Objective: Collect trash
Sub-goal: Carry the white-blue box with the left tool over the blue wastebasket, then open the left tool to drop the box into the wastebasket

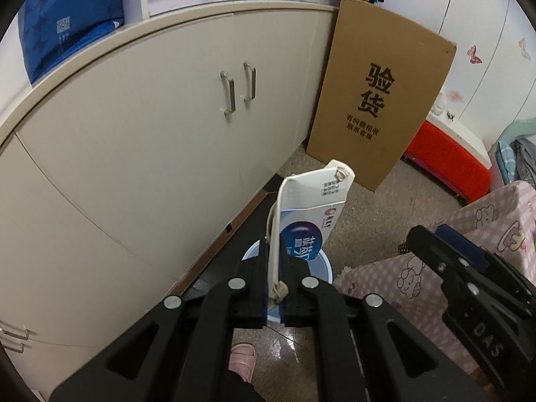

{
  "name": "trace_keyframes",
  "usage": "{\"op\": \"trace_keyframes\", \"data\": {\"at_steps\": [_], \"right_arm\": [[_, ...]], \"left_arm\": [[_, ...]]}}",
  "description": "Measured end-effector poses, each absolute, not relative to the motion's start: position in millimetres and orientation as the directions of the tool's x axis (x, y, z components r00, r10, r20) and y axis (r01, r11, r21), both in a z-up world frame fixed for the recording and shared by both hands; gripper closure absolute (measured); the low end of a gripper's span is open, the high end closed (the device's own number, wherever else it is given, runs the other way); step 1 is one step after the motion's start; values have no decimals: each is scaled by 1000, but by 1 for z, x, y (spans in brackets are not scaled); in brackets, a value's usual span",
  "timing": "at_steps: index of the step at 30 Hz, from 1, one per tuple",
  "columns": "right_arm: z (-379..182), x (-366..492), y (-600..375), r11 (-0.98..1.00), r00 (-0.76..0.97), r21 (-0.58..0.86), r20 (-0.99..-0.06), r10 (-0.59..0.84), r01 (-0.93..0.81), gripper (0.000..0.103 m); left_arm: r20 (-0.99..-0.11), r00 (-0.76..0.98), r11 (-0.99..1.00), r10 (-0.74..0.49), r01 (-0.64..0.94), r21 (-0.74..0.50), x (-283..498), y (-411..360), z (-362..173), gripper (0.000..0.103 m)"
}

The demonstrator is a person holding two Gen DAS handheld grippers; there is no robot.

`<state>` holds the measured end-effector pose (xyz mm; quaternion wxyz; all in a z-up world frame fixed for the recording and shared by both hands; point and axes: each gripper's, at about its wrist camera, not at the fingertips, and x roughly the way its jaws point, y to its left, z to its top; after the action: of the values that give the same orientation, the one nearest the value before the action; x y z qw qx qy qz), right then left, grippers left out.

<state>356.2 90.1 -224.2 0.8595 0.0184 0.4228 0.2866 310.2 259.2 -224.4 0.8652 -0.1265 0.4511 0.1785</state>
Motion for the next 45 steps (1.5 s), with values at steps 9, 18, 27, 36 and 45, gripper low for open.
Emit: {"op": "trace_keyframes", "data": {"at_steps": [9,18,27,36,45], "right_arm": [[-216,348,72,877,575,200,-687,444,-438,37],[-197,345,54,899,681,188,-597,424,-395,35],[-193,341,40,906,680,211,-604,416,-367,35],[-164,308,11,907,704,244,-573,420,-342,34],[-123,256,-52,927,778,257,-507,370,-273,29]], "left_arm": [[-830,531,915,173,-399,-65,316,246,-228,98],[-818,554,911,156,-402,-98,334,238,-223,93],[-800,571,892,181,-439,-111,327,237,-215,38],[-751,645,911,141,-381,-156,286,208,-171,38],[-674,734,952,85,-259,-161,243,146,-120,35]]}}
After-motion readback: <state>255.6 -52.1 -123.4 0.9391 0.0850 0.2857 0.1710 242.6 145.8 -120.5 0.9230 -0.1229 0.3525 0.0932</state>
